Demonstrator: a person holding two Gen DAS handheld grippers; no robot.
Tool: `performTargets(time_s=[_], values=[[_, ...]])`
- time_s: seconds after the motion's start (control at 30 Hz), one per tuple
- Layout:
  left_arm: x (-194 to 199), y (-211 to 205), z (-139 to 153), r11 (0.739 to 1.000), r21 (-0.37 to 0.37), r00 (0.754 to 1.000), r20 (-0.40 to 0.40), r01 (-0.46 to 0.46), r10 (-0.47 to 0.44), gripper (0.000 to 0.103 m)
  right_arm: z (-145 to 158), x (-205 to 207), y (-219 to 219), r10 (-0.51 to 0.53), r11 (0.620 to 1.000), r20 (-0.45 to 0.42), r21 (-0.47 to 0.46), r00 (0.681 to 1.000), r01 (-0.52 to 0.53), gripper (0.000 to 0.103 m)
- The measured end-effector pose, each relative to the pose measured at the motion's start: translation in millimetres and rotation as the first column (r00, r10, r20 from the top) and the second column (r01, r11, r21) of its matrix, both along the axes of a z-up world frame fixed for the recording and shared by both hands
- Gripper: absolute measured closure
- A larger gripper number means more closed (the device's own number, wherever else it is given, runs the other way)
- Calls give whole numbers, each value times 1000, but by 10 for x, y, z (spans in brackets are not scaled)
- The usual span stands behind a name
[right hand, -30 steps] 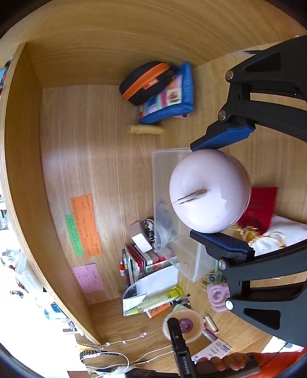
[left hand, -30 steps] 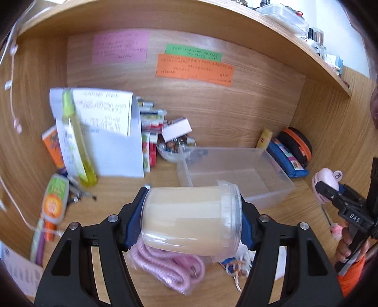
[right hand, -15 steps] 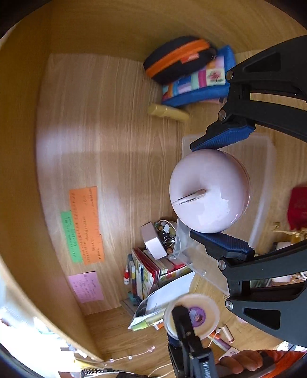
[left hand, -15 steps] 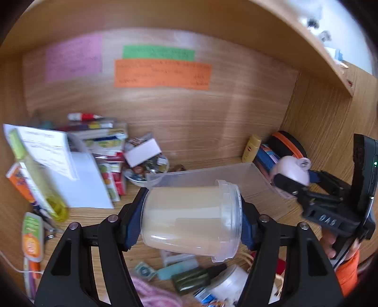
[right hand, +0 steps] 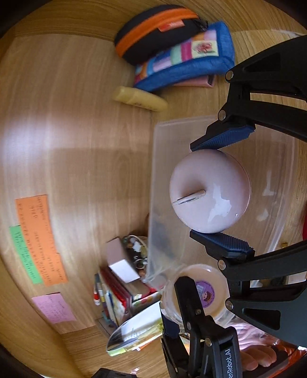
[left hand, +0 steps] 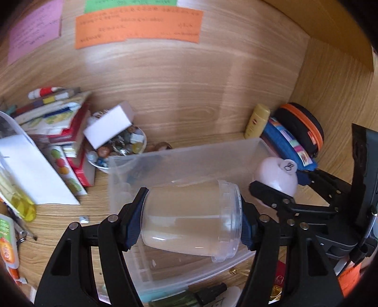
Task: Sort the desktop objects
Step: 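Carry both items into the clear box and open both tools to release them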
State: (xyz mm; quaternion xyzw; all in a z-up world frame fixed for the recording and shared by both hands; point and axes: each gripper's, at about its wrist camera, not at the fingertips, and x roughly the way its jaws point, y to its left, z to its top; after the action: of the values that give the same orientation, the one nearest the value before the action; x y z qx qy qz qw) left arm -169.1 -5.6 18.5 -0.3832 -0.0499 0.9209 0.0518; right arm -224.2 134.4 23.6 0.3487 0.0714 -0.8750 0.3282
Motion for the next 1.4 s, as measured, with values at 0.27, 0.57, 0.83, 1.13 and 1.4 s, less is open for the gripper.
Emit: performTargets(time_s=[0.27,0.57,0.83,1.13,1.4], values=[[-39,89,-179,998,-59,1000,27,-14,16,37,-110,-26,-51,0,999,12,49,1000,0,41],[-75,72,-291,997,-60,995,78,-55,60,37,-200,-30,-103,-7,994,8,107,1000,6,41],[-103,62,-352,995,-69,991,109,-75,82,37,-248,-20,-155,-12,988,-9,154,1000,13,41],[-67,68,-317,995,-64,994,73,-75,80,33,-237,-17,-159,-30,987,-26,159,999,33,41],[-61,100,-301,992,-89,995,43,-88,92,30,-221,0,-149,-57,985,-44,158,997,64,32]])
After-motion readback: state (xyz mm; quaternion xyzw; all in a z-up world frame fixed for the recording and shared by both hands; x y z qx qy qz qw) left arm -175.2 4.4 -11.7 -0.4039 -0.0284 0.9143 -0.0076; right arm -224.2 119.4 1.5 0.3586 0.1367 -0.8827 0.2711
